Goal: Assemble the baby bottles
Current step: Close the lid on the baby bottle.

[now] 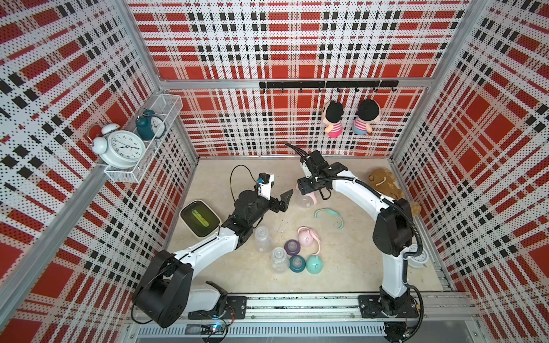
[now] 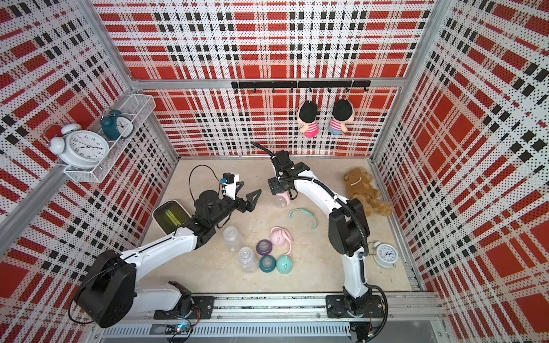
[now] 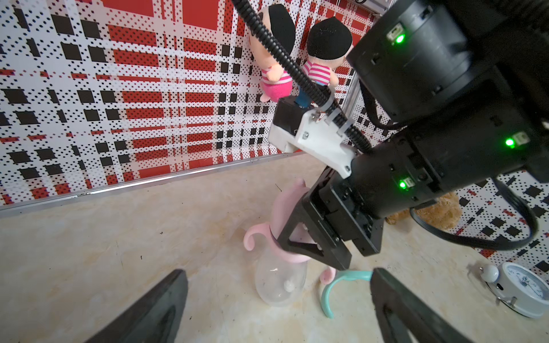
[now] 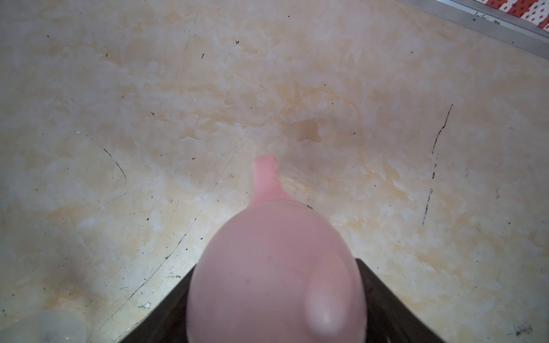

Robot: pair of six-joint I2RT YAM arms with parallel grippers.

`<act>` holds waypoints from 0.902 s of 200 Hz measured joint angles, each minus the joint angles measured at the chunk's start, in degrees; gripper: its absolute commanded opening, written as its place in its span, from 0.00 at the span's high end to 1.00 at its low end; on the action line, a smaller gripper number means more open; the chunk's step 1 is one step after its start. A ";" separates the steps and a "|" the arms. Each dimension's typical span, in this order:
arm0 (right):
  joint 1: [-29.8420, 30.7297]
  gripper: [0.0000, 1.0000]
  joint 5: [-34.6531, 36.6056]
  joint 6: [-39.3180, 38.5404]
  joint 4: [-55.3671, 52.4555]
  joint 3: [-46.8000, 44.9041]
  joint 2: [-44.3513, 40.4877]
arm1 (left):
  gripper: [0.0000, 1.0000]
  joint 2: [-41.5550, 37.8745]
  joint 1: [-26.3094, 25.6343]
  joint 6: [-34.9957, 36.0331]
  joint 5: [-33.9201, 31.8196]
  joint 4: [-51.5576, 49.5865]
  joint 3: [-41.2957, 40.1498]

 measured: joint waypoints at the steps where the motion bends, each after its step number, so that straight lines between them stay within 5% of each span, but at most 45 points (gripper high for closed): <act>1: 0.00 0.25 0.00 0.00 -0.02 0.02 0.02 | 0.02 0.00 0.00 0.00 0.00 0.00 0.00; 180: 0.44 0.25 1.60 1.01 0.11 1.07 0.63 | 0.02 -0.09 0.00 0.15 -0.22 -0.07 0.00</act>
